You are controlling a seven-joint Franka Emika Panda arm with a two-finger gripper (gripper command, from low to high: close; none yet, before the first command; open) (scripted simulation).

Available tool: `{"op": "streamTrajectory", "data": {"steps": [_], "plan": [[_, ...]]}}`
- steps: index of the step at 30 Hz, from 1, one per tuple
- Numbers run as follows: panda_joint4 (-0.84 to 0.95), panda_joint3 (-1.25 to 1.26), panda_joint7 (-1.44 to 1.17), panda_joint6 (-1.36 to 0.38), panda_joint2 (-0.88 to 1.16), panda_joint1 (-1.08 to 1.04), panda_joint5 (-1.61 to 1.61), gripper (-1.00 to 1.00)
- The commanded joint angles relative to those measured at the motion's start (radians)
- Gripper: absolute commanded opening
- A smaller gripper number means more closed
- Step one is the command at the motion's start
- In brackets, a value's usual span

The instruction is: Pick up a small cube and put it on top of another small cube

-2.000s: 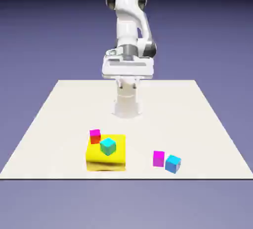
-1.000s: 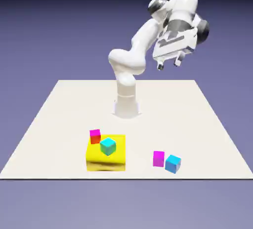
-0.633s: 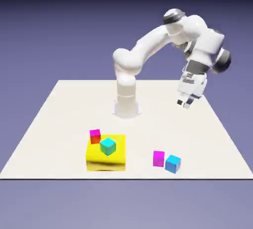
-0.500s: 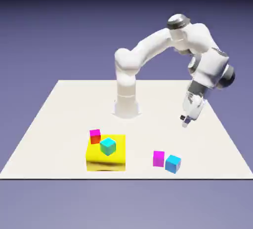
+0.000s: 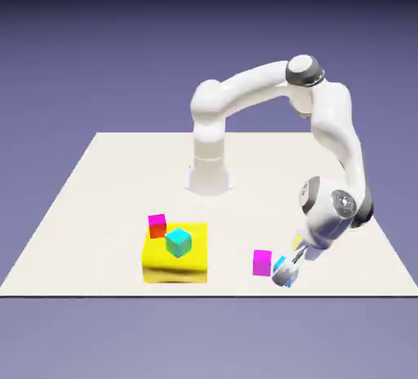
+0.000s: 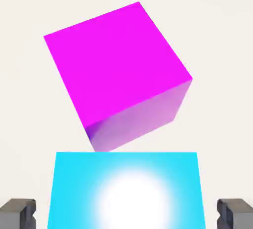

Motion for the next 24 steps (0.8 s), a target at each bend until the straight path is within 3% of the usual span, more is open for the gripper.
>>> {"op": "streamTrajectory", "data": {"steps": [1,3,14,20,21,24], "plan": [[0.014,-0.036,0.0,-0.041,0.004,0.012,-0.008,-1.0],[0.026,-0.095,0.0,-0.096,0.025,0.035,-0.035,-1.0],[-0.284,-0.081,-0.058,0.182,0.424,0.129,-0.406,-1.0],[-0.34,0.054,-0.106,0.327,0.36,0.038,-0.317,-1.0],[-0.34,0.055,-0.106,0.327,0.36,0.038,-0.317,1.0],[-0.314,-0.018,-0.081,0.253,0.4,0.088,-0.37,1.0]]}}
